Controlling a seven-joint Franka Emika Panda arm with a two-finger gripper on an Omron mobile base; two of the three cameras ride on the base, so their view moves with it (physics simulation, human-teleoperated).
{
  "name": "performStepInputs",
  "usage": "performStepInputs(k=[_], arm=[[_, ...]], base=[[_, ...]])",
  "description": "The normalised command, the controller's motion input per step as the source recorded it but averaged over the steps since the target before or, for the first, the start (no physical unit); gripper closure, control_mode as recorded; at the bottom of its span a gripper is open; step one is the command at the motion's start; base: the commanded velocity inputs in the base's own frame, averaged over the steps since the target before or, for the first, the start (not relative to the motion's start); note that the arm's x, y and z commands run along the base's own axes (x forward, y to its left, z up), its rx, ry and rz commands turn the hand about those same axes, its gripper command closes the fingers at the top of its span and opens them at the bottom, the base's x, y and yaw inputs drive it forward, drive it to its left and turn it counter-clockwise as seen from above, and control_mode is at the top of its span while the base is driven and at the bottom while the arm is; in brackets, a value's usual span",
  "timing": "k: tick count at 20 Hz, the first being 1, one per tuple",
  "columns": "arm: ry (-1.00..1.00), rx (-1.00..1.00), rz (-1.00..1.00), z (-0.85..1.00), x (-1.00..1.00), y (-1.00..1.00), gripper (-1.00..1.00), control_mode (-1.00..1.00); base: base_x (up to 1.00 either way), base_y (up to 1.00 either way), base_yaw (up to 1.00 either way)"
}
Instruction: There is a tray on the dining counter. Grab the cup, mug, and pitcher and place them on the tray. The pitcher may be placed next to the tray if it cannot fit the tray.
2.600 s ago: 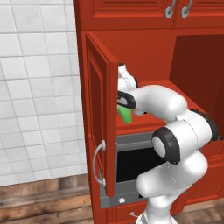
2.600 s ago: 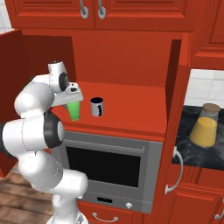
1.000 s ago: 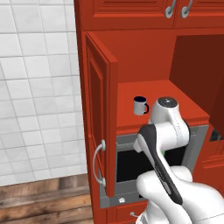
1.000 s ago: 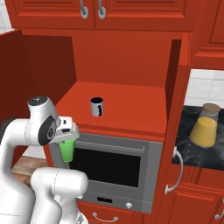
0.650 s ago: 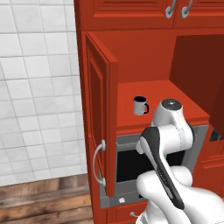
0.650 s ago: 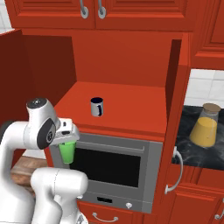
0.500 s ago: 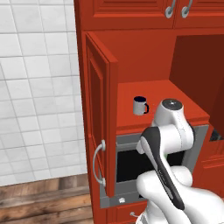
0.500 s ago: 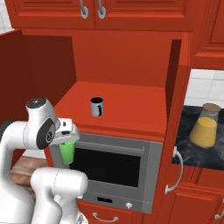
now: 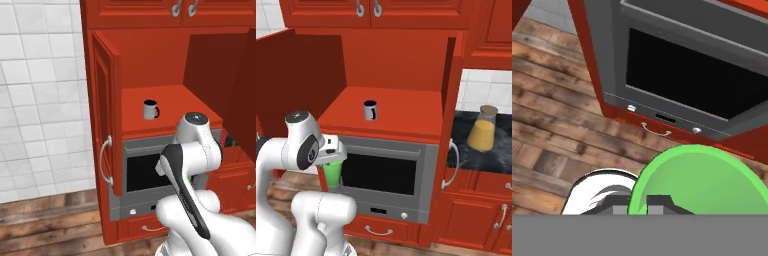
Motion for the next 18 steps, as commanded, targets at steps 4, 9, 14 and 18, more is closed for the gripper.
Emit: performStepInputs(k=[4, 9, 14, 18], arm=[[0.0, 0.0, 0.0, 0.0, 0.0, 0.0, 1.0, 1.0], [0.0, 0.0, 0.0, 0.0, 0.0, 0.0, 1.0, 1.0], [0.0, 0.0, 0.0, 0.0, 0.0, 0.0, 1.0, 1.0], [0.0, 0.0, 0.0, 0.0, 0.0, 0.0, 1.0, 1.0]], base=[[-0.86, -0.19, -0.09], [-0.62, -0.15, -0.09], [-0.6, -0.17, -0.13], [-0.41, -0.25, -0.56]])
